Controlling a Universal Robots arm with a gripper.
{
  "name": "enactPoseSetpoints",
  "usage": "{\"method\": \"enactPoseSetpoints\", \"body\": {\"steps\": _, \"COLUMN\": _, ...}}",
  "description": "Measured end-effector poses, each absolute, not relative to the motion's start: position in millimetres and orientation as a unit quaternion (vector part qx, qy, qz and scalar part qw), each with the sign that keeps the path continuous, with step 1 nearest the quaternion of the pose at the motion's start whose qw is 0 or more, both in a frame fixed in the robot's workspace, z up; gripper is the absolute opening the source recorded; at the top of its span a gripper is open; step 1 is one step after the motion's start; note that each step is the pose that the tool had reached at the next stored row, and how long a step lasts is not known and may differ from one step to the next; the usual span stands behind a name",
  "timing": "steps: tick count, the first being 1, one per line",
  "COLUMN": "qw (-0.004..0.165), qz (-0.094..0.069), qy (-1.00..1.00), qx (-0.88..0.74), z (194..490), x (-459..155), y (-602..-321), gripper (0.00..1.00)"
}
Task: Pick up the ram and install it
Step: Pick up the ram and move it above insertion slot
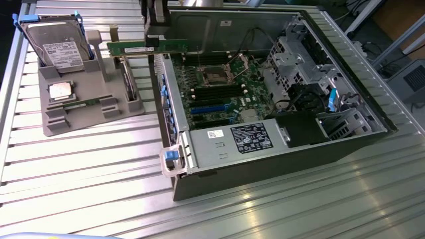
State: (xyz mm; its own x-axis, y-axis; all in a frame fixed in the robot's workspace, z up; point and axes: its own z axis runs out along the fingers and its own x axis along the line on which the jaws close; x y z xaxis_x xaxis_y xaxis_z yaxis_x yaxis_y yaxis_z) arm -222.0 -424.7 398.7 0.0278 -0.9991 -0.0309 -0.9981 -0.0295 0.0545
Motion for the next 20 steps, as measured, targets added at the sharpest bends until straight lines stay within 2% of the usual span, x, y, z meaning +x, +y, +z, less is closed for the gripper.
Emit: {"method": "enactPoseSetpoints", "body": {"steps": 20, "qw": 0.009, "qz": -0.03, "qy": -0.697, "qx": 0.717, "z": 399, "x": -172, "y": -425, "gripper": 0.13}}
